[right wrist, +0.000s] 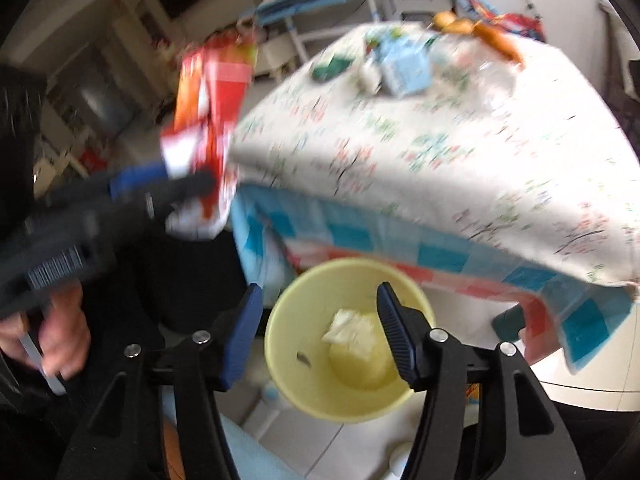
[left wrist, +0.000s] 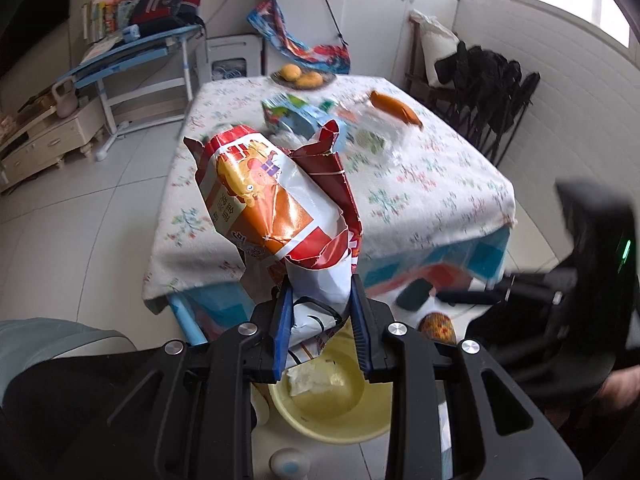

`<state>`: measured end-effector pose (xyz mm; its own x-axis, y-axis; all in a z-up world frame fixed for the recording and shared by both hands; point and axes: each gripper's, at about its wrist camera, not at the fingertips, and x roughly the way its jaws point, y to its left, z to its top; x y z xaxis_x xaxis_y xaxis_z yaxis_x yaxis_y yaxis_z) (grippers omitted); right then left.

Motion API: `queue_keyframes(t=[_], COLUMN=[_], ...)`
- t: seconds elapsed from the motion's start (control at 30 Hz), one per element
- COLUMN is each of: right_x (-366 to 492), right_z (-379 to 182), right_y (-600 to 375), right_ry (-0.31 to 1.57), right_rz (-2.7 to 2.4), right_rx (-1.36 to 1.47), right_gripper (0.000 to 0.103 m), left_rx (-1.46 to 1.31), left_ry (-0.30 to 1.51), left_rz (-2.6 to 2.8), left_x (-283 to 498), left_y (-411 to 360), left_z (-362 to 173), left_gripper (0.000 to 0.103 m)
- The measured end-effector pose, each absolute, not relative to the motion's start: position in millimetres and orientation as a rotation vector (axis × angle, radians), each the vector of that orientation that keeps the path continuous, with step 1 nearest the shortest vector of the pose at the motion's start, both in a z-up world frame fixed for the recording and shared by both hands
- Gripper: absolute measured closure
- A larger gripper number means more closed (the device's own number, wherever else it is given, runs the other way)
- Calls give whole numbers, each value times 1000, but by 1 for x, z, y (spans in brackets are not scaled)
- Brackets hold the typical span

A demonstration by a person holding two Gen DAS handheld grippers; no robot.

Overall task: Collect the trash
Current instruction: 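Carry both items over the yellow bucket and open both tools to drop them, then move both open tools back over the table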

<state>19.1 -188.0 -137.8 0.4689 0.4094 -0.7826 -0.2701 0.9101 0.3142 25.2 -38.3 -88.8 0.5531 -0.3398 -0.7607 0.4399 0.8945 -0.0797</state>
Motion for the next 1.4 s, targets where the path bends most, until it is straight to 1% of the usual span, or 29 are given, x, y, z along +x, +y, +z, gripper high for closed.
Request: queue_keyframes(t=[0.2,0.27,0.47,0.5,0.57,0.63,0.7,0.77,0.87,0.93,1.07,1.17,1.3,1.4], right_x=[18,16,14,13,13,11,11,11,9,9,7,8,9,11], right_z=[-118,-111,-101,-99,-100,-99,-97,-96,-95,-94,-92,-90,-89,-90], right_y=[-213,-224,-241,-245,-245,-248,-251,-252,-254,-255,-253,-250,-246,-243], right_ry=[882,834,759,755,749,742,739,733,719,710,701,695,687,693], right_rz=[319,273,187,183,179,177,176,173,164,155,142,140,141,144], right_rx=[213,234,291,296,300,302,306,309,313,310,288,267,248,243], right_gripper=[44,42,38,38,36,35,35,35,35,34,34,33,31,31], left_rx=[202,228,324,347,377,398,402,406,392,371,361,343,311,298], left_ry=[950,988,1154,1175,1216,1229,1236,1223,1157,1066,879,795,741,731], left_rz=[-515,-533,-584,-587,-594,-584,-584,-579,-555,-505,-380,-318,-268,-252], left_x=[8,4,-8,-9,-11,-11,-11,-11,-10,-9,-8,-7,-1,4], left_y=[-59,-65,-85,-88,-92,-93,-93,-92,-90,-87,-77,-72,-64,-62], left_z=[-110,-118,-152,-157,-165,-167,-168,-166,-157,-143,-116,-102,-88,-85], left_gripper=[77,77,76,73,71,66,56,53,52,50,41,34,27,23])
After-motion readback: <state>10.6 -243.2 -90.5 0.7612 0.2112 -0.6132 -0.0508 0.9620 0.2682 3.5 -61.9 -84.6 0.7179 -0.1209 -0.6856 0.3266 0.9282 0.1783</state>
